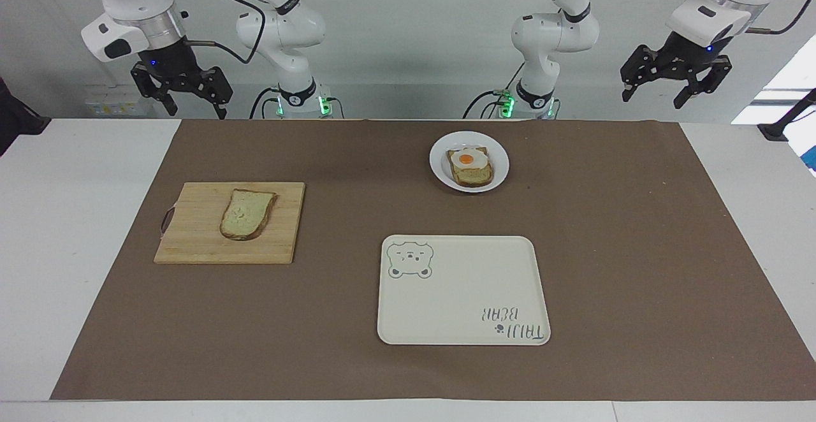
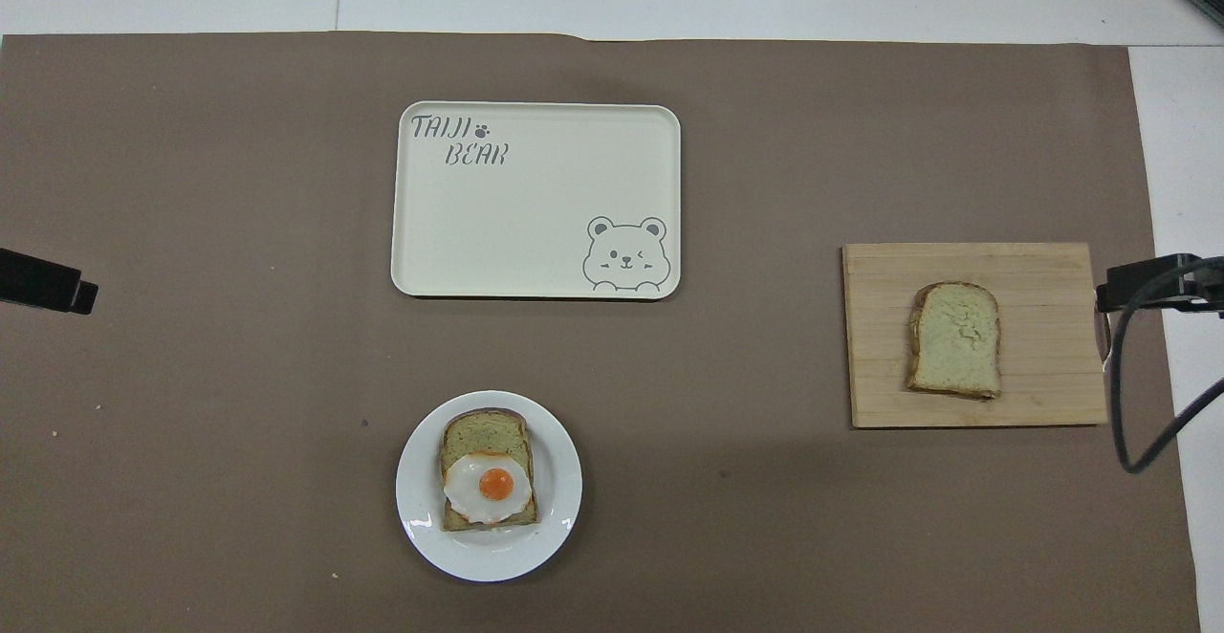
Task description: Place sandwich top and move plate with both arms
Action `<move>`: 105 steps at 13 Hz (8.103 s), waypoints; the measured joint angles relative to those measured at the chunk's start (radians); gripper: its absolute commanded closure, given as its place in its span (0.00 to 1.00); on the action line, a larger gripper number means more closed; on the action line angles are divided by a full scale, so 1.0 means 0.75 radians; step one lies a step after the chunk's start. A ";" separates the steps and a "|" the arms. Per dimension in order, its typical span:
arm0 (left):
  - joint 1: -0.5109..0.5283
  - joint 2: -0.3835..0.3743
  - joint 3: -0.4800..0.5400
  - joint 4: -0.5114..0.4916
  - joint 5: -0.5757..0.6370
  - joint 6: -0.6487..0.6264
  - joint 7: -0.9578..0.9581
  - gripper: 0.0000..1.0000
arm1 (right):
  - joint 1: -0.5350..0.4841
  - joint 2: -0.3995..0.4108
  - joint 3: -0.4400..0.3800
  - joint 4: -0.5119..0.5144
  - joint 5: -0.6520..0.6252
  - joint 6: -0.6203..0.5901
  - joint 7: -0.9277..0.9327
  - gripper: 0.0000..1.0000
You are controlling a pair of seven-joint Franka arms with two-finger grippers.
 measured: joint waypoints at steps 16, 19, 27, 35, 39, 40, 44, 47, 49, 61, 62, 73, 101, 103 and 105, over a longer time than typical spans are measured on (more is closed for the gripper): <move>0.000 -0.058 -0.001 -0.096 0.001 -0.021 -0.001 0.00 | 0.001 -0.002 0.001 -0.015 0.005 -0.001 0.000 0.00; 0.000 -0.058 -0.001 -0.096 0.001 -0.021 -0.001 0.00 | 0.001 -0.002 0.001 -0.016 0.005 -0.001 0.000 0.00; 0.000 -0.058 -0.002 -0.096 0.001 -0.021 -0.001 0.00 | 0.001 -0.005 0.001 -0.016 0.005 -0.001 0.000 0.00; 0.000 -0.058 -0.004 -0.096 0.001 -0.021 -0.001 0.00 | 0.001 -0.005 0.001 -0.018 0.005 -0.001 0.000 0.00; 0.000 -0.059 -0.005 -0.096 0.001 -0.021 -0.001 0.00 | 0.001 -0.005 0.001 -0.018 0.005 -0.001 0.000 0.00; 0.000 -0.059 -0.005 -0.096 0.001 -0.021 -0.001 0.00 | 0.001 -0.005 0.001 -0.020 0.005 -0.001 0.000 0.00; 0.000 -0.059 -0.008 -0.096 0.001 -0.021 -0.001 0.00 | 0.000 -0.005 0.001 -0.036 0.005 -0.001 0.000 0.00; 0.000 -0.059 -0.010 -0.096 0.001 -0.021 -0.001 0.00 | 0.000 -0.006 0.001 -0.037 0.005 -0.001 0.000 0.00; 0.000 -0.059 -0.010 -0.097 0.001 -0.022 -0.001 0.00 | 0.000 -0.006 0.001 -0.037 0.005 -0.001 0.000 0.00; 0.001 -0.059 0.000 -0.097 0.001 -0.023 -0.001 0.00 | -0.002 -0.024 -0.006 -0.080 0.005 0.045 0.000 0.00; 0.002 -0.059 0.001 -0.097 0.001 -0.023 -0.001 0.00 | -0.002 -0.024 -0.006 -0.083 0.005 0.050 0.000 0.00; 0.002 -0.059 0.001 -0.097 0.001 -0.022 -0.001 0.00 | -0.086 -0.009 -0.010 -0.244 0.044 0.288 -0.098 0.00; 0.002 -0.060 0.001 -0.097 0.001 -0.023 -0.001 0.00 | -0.280 0.348 -0.005 -0.737 0.304 0.886 -0.503 1.00; 0.002 -0.060 0.001 -0.097 0.001 -0.023 -0.001 0.00 | -0.279 0.346 -0.002 -0.737 0.344 0.885 -0.503 1.00; 0.002 -0.061 0.001 -0.097 0.001 -0.023 -0.001 0.00 | -0.281 0.342 -0.007 -0.737 0.349 0.885 -0.503 1.00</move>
